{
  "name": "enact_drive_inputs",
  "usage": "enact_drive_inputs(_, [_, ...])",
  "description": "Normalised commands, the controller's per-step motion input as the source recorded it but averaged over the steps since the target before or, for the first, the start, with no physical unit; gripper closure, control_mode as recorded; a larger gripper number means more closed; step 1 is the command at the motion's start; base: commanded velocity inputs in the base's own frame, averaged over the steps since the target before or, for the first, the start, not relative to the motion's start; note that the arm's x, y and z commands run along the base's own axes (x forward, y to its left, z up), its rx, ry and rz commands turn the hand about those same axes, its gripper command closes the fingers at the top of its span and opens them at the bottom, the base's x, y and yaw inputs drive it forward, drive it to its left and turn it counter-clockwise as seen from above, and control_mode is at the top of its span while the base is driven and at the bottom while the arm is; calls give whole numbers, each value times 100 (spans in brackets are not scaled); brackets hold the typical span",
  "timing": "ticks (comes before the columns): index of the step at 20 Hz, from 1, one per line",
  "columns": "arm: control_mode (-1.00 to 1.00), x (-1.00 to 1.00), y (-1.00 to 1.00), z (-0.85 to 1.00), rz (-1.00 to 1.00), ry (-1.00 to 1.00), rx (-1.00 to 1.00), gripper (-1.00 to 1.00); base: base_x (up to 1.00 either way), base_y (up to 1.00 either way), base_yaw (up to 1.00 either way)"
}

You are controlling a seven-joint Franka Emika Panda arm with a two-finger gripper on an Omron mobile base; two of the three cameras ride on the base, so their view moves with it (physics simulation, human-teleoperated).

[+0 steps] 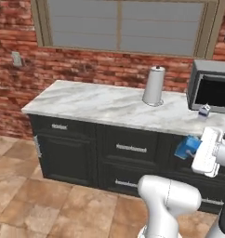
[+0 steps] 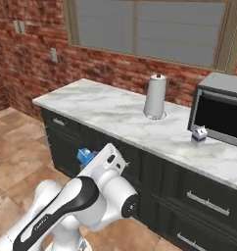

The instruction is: Move the drinks to the dining counter.

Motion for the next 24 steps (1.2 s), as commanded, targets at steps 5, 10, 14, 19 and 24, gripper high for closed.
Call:
enact_drive_inputs(5, [100,0,0,0,0,0,0,100,-30,15,89])
enact_drive_inputs(10, [100,0,0,0,0,0,0,100,-19,39,82])
enact_drive_inputs(14, [100,0,0,0,0,0,0,100,-8,43,81])
enact_drive_inputs(19, [100,0,0,0,0,0,0,100,0,27,79])
enact_drive_inputs(24, [100,0,0,0,0,0,0,100,18,-1,64])
